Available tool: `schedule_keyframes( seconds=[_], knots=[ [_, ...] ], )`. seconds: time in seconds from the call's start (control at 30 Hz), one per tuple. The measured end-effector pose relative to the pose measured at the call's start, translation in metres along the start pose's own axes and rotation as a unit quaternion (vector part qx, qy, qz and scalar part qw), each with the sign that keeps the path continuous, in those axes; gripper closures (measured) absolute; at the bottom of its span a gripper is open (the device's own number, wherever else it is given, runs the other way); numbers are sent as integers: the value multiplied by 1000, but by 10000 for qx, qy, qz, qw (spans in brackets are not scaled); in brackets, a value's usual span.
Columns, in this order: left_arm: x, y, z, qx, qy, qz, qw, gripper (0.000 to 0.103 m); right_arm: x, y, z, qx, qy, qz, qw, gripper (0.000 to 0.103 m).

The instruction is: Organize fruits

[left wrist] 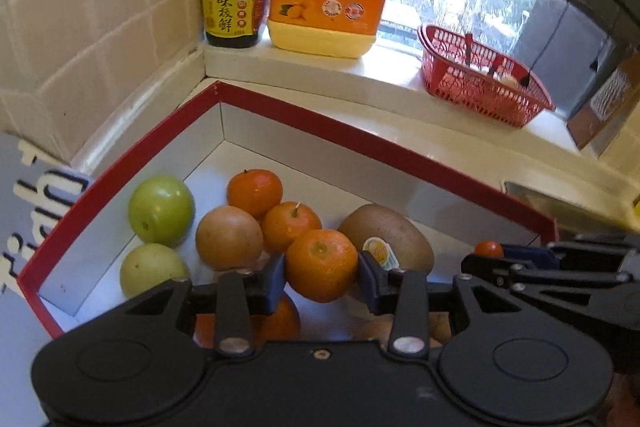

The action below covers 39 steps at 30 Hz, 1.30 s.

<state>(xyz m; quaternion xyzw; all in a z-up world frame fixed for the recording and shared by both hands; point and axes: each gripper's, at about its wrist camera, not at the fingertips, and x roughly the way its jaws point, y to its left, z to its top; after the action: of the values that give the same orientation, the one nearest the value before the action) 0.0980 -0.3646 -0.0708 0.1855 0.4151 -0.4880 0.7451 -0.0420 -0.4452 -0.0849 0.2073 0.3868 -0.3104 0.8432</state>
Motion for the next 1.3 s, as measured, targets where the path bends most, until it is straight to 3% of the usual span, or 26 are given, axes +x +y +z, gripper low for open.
schedule_keyframes(
  seconds=[0.17,0.33,0.4,0.43,0.47,0.63,0.73,0.87,1.07,1.3],
  knots=[
    [-7,1,0,-30,-42,-38,10000,35,0,-3,2,29,89,44,9999,76],
    [-48,13,-2,-247,-365,137,9989,34,-26,-10,2,133,-155,235,9995,74],
    [-78,19,-6,-401,-623,215,9970,32,-45,-11,1,197,-303,340,9988,56],
    [-94,22,-8,-464,-763,276,9956,29,-58,-10,-1,213,-456,378,9980,53],
    [-110,24,-11,-546,-891,401,9937,27,-70,-6,-4,178,-600,387,9973,48],
    [-174,27,-34,-979,-1132,1243,9809,23,-112,28,-24,-200,-874,576,9943,44],
    [-194,28,-54,-1299,-1056,1736,9705,23,-124,51,-37,-499,-880,642,9928,39],
    [-196,31,-80,-1597,-667,2078,9627,23,-128,74,-51,-786,-785,695,9914,38],
    [-194,29,-118,-1784,-333,2131,9600,23,-120,94,-68,-963,-504,774,9911,37],
    [-183,21,-134,-1728,-128,2104,9622,23,-115,105,-77,-1054,-422,679,9912,37]
  ],
)
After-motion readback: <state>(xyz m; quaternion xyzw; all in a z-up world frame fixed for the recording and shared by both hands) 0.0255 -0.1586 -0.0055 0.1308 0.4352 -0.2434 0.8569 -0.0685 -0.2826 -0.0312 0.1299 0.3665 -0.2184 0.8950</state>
